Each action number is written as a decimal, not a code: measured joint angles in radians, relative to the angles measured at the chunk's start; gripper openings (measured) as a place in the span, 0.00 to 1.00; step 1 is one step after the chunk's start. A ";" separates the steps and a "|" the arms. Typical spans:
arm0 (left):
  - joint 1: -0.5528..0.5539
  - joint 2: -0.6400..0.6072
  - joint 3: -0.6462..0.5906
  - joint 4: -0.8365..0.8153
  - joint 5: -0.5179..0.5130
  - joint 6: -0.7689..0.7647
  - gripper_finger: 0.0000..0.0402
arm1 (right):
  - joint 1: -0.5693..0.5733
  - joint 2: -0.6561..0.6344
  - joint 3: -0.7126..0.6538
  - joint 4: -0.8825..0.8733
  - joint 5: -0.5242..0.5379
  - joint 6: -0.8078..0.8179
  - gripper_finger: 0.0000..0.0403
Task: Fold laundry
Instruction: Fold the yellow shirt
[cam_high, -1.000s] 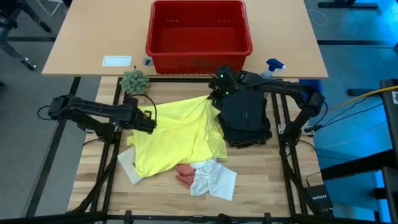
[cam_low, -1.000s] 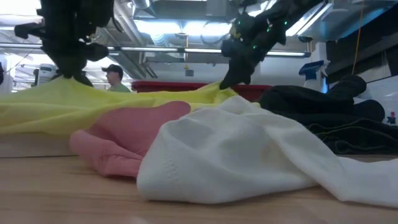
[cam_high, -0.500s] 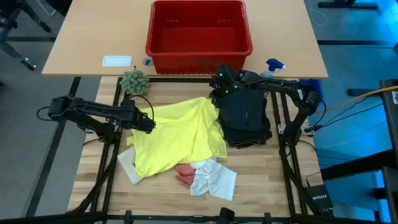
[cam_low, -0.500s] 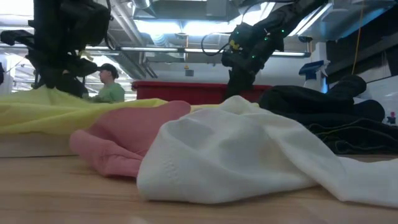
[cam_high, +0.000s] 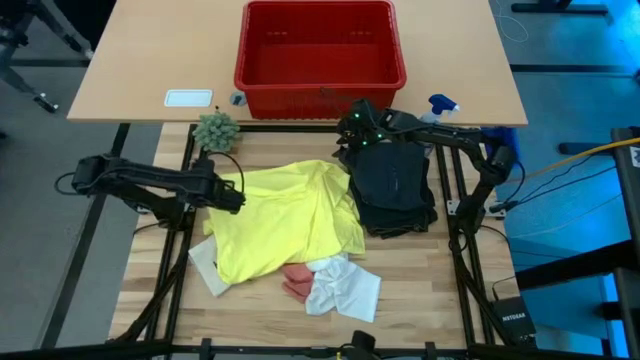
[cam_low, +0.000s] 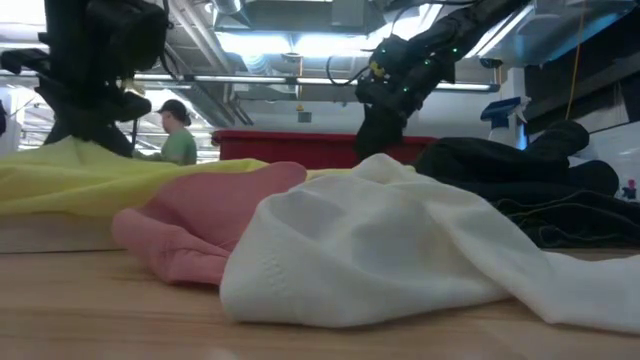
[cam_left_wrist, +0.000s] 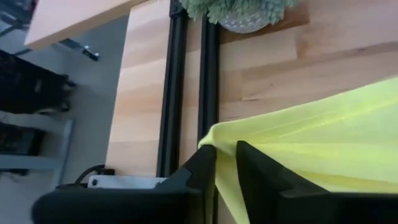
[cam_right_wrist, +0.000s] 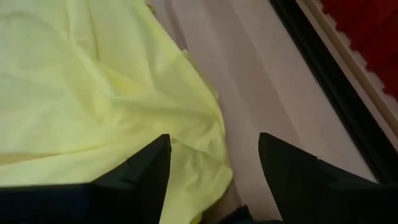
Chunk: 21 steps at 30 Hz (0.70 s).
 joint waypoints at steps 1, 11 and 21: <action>0.000 -0.020 0.000 0.000 -0.003 0.000 0.18 | 0.000 0.000 0.006 -0.002 -0.004 0.000 0.58; 0.002 -0.232 0.000 0.024 -0.028 0.076 0.40 | 0.001 -0.002 0.105 -0.025 -0.017 -0.030 0.59; -0.055 -0.305 0.001 0.393 0.202 0.642 0.44 | 0.006 -0.003 0.160 -0.188 -0.241 -0.031 0.59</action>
